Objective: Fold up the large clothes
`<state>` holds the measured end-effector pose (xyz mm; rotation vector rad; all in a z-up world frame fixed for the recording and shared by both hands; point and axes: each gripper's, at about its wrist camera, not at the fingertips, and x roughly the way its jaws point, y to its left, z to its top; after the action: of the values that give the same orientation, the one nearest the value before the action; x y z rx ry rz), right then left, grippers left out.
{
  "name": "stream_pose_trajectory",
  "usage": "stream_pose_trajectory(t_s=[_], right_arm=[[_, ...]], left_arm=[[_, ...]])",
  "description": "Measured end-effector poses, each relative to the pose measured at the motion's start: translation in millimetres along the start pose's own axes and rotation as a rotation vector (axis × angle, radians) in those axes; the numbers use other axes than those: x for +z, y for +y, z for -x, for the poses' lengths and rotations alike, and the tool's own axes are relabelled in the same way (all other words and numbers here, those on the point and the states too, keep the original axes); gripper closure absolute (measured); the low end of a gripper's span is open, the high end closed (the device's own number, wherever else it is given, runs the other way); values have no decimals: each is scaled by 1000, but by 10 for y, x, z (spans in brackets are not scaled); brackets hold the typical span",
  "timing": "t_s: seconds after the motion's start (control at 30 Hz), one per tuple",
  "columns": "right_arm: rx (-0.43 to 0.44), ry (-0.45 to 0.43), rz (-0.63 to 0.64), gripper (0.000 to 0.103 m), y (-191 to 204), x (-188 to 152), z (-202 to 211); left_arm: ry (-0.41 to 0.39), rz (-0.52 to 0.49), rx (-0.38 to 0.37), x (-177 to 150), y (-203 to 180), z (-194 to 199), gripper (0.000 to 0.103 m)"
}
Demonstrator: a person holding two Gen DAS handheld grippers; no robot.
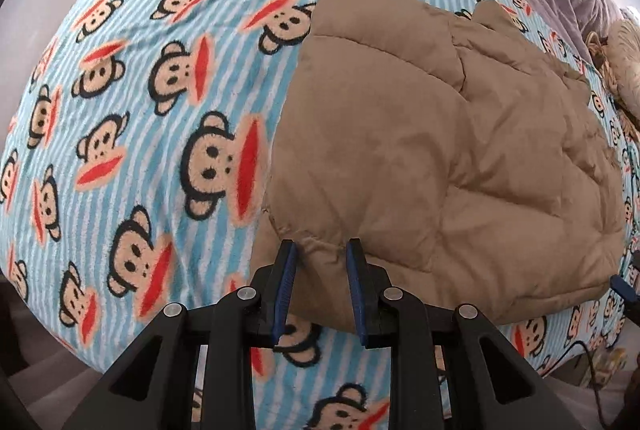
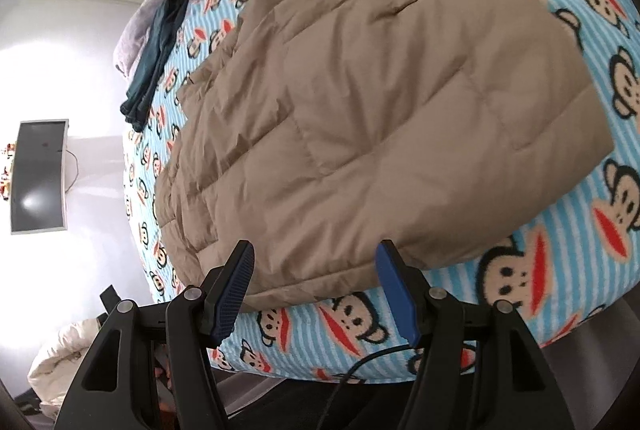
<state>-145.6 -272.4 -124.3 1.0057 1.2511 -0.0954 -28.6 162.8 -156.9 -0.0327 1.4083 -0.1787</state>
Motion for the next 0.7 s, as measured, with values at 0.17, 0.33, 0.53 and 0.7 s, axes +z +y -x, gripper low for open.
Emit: stream_pose_trajectory(t_s=[0.17,0.33,0.53,0.7], right_arm=[[-92,27,78,34,196,-47,-222],[-162,27,119,25,361,-106,-362],[-191,11,112,24,491,-160,-438],[-204,3,125,23,574,-213,-479]], left_arm=[[-9,-22,-9,-17,-2,38,76],[-33,-21,-20,1,19,96,19],[-41,-62,-23,116,48,104,19],[-38,-74,-26,194,59,84,18]])
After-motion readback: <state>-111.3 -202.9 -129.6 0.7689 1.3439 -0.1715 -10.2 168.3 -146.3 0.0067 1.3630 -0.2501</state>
